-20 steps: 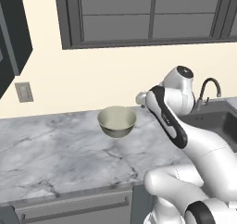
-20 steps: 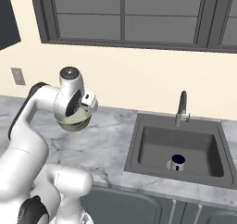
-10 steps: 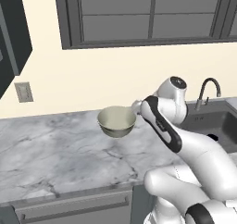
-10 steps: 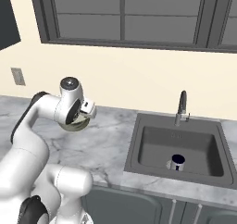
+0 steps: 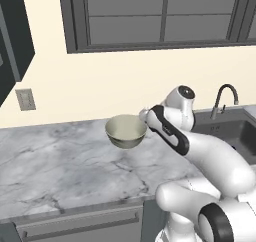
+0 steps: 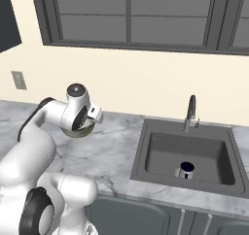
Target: Pick the mug and place it in the sink. Pick the bowl and place it in the open cabinet and then close the cabinet.
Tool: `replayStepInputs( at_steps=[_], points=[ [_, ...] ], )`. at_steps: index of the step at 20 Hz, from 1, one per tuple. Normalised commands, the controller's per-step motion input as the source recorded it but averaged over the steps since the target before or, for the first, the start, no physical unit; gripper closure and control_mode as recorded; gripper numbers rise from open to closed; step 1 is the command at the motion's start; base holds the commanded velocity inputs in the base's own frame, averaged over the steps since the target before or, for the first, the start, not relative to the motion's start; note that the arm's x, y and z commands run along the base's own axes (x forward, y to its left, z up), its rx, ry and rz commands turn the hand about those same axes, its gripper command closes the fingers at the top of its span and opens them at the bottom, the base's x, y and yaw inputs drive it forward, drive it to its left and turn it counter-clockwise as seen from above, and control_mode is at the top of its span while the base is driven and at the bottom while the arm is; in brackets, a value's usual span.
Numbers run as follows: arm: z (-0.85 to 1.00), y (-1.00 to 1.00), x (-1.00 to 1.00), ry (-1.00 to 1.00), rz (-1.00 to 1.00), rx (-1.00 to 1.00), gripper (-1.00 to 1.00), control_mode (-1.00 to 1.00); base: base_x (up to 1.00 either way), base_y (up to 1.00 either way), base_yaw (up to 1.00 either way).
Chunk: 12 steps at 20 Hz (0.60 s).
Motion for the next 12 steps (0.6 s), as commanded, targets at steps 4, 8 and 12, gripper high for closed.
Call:
replayStepInputs(
  at_steps=[4, 8, 12],
  points=[
    [-0.09, 0.0, 0.28, 0.0, 0.0, 0.0, -1.0, -1.0, 0.0, 0.0, 0.0],
    [-0.12, 0.0, 0.11, 0.01, 0.0, 0.0, -1.0, -1.0, 0.0, 0.0, 0.0],
    [-0.18, 0.02, 0.08, 0.01, 0.0, 0.0, -1.0, -1.0, 0.0, 0.0, 0.0]
  ],
)
